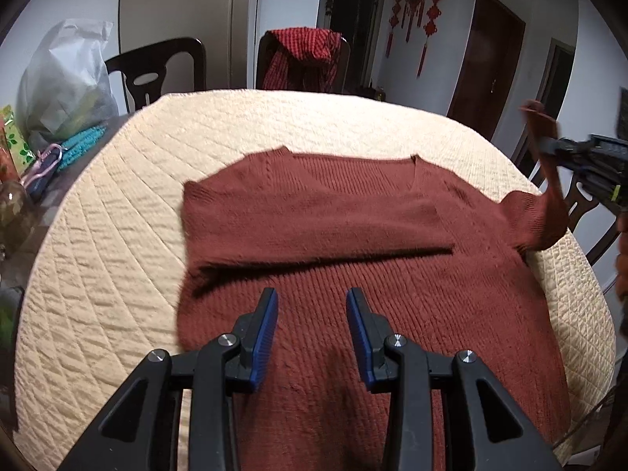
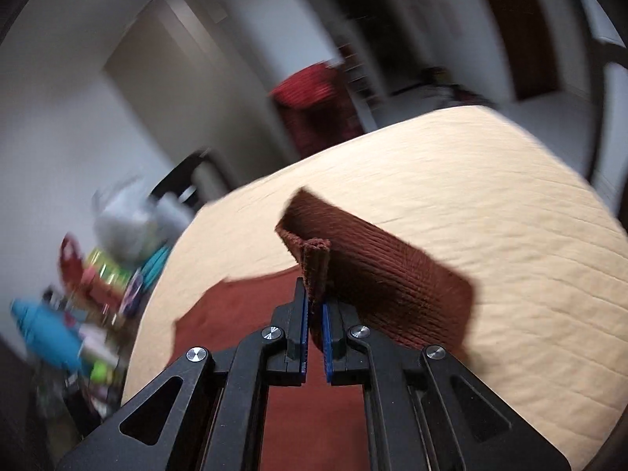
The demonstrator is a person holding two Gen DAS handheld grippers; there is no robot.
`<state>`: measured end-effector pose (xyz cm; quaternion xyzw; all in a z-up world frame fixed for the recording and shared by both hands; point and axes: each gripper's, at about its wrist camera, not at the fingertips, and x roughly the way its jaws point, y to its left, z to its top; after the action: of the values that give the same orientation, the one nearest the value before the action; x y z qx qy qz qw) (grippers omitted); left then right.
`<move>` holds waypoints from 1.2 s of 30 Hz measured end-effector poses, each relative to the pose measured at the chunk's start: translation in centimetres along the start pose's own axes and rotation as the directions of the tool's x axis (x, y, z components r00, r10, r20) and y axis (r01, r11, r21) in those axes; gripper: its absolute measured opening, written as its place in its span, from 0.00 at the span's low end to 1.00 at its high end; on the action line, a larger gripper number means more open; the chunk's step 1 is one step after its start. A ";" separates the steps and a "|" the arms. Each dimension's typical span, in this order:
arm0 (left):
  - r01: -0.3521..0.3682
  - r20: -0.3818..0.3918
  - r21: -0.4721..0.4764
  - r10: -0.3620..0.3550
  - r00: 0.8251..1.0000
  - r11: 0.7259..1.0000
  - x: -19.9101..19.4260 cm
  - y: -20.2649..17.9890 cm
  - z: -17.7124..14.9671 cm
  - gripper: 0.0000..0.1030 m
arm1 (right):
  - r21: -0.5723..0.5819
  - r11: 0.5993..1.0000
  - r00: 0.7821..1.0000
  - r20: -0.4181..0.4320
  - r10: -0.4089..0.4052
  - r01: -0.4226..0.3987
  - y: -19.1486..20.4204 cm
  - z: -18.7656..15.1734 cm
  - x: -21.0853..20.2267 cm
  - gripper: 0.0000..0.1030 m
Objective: Fold small clothes
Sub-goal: 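Swing the sleeve across the body toward the left gripper with the right gripper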
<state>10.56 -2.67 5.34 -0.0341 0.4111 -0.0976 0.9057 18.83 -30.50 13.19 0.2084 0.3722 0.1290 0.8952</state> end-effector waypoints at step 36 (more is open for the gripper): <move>0.264 -0.149 0.158 -0.241 0.959 0.952 9.3 -7.0 6.9 0.10 | -0.012 0.996 0.981 -0.175 0.080 -0.083 -3.9 -6.3 2.9 0.23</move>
<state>20.68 -11.53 4.01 0.0001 0.4501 -0.2507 0.8570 16.60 -31.07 5.62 0.2025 0.4392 0.1870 0.8551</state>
